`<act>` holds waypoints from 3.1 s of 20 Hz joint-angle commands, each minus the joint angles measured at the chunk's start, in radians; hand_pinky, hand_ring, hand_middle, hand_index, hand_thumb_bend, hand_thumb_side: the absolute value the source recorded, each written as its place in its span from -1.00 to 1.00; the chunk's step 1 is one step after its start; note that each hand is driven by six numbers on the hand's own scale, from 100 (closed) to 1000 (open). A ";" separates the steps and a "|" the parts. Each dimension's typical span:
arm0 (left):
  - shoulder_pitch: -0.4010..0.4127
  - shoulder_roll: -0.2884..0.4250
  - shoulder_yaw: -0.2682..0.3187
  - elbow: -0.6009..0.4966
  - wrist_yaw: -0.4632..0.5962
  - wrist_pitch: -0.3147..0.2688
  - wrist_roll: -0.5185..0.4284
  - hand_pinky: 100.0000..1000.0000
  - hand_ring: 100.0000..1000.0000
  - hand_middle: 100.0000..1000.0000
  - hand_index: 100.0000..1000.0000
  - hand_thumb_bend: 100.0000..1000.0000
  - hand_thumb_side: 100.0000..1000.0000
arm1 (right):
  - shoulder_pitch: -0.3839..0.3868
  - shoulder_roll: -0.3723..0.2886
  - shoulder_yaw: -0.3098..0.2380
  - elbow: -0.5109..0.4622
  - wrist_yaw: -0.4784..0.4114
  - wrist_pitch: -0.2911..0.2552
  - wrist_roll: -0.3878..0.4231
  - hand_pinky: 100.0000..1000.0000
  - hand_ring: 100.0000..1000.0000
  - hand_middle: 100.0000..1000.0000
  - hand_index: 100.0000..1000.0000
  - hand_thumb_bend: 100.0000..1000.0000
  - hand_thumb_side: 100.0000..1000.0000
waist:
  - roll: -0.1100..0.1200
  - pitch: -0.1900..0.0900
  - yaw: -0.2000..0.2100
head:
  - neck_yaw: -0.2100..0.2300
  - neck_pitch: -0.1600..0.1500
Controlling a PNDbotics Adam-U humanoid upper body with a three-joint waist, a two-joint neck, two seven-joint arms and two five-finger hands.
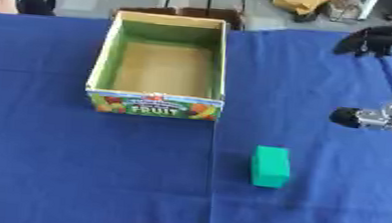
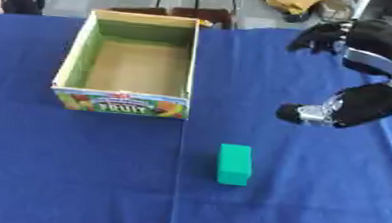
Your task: Pick up objects on the table and place them in the box.
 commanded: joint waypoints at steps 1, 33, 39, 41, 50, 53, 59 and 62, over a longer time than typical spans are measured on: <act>-0.014 0.021 -0.003 -0.016 0.001 -0.001 -0.006 0.62 0.87 0.79 1.00 -1.00 1.00 | -0.024 -0.033 0.020 -0.015 -0.041 0.017 0.059 0.46 0.56 0.76 0.98 0.10 -0.10 | -0.005 -0.027 -0.003 | -0.002 -0.009; -0.013 0.010 -0.007 -0.016 0.007 0.011 -0.015 0.61 0.85 0.74 1.00 -1.00 1.00 | -0.176 0.148 0.271 -0.015 -0.035 0.275 0.279 0.24 0.63 0.76 0.90 0.00 -0.15 | -0.009 -0.019 -0.022 | 0.004 -0.020; -0.014 0.007 -0.008 -0.016 0.010 0.011 -0.018 0.60 0.85 0.73 1.00 -1.00 1.00 | -0.161 0.170 0.286 0.004 -0.028 0.310 0.280 0.30 0.68 0.75 0.88 0.02 -0.15 | -0.007 -0.015 -0.022 | 0.000 -0.024; -0.014 0.007 -0.008 -0.016 0.010 0.011 -0.018 0.60 0.85 0.73 1.00 -1.00 1.00 | -0.158 0.179 0.290 0.020 -0.020 0.316 0.280 0.30 0.66 0.72 0.86 0.01 -0.13 | -0.006 -0.014 -0.023 | -0.001 -0.024; -0.017 0.004 -0.010 -0.016 0.013 0.012 -0.022 0.59 0.84 0.72 0.99 -1.00 1.00 | -0.153 0.220 0.296 0.097 0.101 0.317 0.257 0.21 0.51 0.62 0.80 -0.06 -0.08 | 0.001 -0.009 -0.033 | -0.005 -0.025; -0.018 0.004 -0.011 -0.016 0.014 0.012 -0.024 0.59 0.84 0.72 0.99 -1.00 1.00 | -0.154 0.232 0.302 0.121 0.121 0.309 0.246 0.19 0.48 0.60 0.79 -0.06 -0.06 | 0.002 -0.008 -0.034 | -0.007 -0.026; -0.018 0.002 -0.011 -0.016 0.016 0.012 -0.026 0.58 0.84 0.72 0.98 -1.00 1.00 | -0.153 0.257 0.319 0.142 0.127 0.297 0.234 0.11 0.33 0.49 0.73 -0.02 -0.09 | 0.004 -0.007 -0.034 | -0.008 -0.027; -0.018 0.001 -0.011 -0.016 0.017 0.013 -0.028 0.58 0.83 0.72 0.98 -1.00 1.00 | -0.151 0.268 0.322 0.144 0.131 0.292 0.228 0.11 0.33 0.50 0.73 0.01 -0.11 | 0.005 -0.005 -0.034 | -0.007 -0.029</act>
